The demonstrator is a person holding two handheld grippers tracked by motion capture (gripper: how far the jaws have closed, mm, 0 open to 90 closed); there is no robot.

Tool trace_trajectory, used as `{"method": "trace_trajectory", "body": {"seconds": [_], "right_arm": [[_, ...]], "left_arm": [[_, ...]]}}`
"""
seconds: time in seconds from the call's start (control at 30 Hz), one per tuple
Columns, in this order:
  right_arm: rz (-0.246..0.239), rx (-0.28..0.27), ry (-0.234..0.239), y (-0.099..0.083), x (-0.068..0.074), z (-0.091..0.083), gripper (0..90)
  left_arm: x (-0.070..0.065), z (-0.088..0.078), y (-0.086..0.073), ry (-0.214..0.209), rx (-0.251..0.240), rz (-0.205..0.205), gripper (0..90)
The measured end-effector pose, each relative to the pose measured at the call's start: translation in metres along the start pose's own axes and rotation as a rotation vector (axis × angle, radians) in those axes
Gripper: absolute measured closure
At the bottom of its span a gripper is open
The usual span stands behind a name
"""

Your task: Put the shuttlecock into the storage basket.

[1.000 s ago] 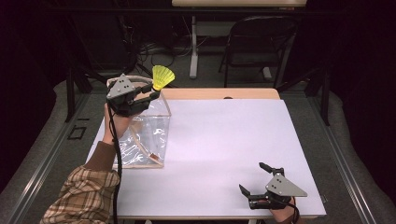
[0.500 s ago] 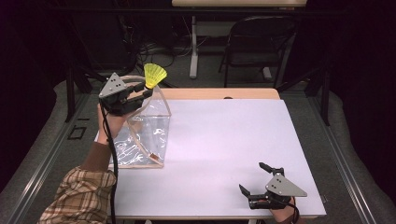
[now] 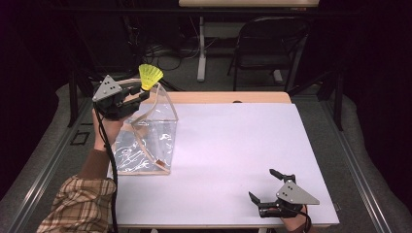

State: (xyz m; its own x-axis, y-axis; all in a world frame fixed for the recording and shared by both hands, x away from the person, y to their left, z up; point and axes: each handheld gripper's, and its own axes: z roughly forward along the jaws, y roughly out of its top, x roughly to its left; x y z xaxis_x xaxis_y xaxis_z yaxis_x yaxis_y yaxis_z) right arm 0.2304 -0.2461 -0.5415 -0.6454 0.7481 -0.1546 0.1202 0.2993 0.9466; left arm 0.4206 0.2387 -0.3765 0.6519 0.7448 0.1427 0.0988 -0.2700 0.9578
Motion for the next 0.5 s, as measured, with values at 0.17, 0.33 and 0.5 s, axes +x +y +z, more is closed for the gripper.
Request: {"method": "trace_trajectory", "body": {"seconds": [0.17, 0.33, 0.5], "right_arm": [[-0.002, 0.001, -0.001, 0.0000, -0.0002, -0.0001, 1.4], [0.000, 0.001, -0.001, 0.0001, 0.0001, 0.0000, 1.4], [0.000, 0.002, -0.002, 0.0000, 0.0000, -0.0001, 1.4]], "left_arm": [[0.0029, -0.0023, -0.0023, 0.012, 0.021, 0.002, 64.3], [0.0051, -0.0041, -0.0036, 0.024, 0.028, -0.001, 64.4], [0.0083, -0.0049, -0.0057, 0.038, 0.035, -0.010, 64.4]]}}
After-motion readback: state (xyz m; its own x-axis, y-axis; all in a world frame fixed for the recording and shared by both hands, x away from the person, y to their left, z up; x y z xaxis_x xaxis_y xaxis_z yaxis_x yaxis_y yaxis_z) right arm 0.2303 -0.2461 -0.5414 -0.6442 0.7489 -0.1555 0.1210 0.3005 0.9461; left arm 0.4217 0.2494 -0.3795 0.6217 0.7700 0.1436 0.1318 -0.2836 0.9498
